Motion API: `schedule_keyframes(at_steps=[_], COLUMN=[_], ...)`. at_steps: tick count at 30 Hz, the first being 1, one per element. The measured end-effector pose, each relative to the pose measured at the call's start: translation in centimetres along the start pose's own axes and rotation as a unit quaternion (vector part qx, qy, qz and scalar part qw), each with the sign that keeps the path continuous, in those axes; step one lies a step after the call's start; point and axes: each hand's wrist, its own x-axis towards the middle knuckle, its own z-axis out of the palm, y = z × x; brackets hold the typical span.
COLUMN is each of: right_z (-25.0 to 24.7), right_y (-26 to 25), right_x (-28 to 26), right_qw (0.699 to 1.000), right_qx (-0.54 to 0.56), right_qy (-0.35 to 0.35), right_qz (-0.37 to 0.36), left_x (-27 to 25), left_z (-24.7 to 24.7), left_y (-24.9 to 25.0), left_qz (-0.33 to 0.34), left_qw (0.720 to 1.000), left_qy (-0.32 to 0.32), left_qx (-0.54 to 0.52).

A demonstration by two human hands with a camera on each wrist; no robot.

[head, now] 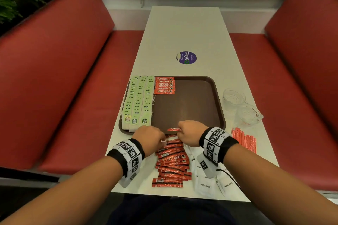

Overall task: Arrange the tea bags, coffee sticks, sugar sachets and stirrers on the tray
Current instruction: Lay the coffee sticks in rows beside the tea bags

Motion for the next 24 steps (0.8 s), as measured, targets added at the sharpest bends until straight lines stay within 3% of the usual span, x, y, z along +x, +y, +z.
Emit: schedule_keyframes(at_steps=[3,9,13,18,24], right_z=[0.1,0.0,0.0,-0.5,-1.4], right_y=[0.6,1.0,1.3,1.4,1.9], right_x=[-0.1,-0.3,0.1,0.4,1.9], right_qw=[1.0,0.999,0.995,0.991,0.984], right_qx=[0.01,0.035,0.098,0.131,0.169], right_qy=[0.026,0.032,0.034,0.004,0.008], right_qz=[0.01,-0.002,-0.009,-0.04,-0.062], left_x=[0.2,0.8,0.7,0.9,1.8], left_z=[0.5,0.0,-1.5,-2.8,-2.9], left_y=[0.3,0.2,-0.4,-1.5,-2.8], left_qz=[0.011,0.005,0.008,0.08,0.09], left_qw=[0.999,0.999,0.995,0.975,0.956], left_qy=[-0.048,-0.039,0.035,0.187,0.263], left_qx=[0.018,-0.035,-0.091,-0.093,-0.092])
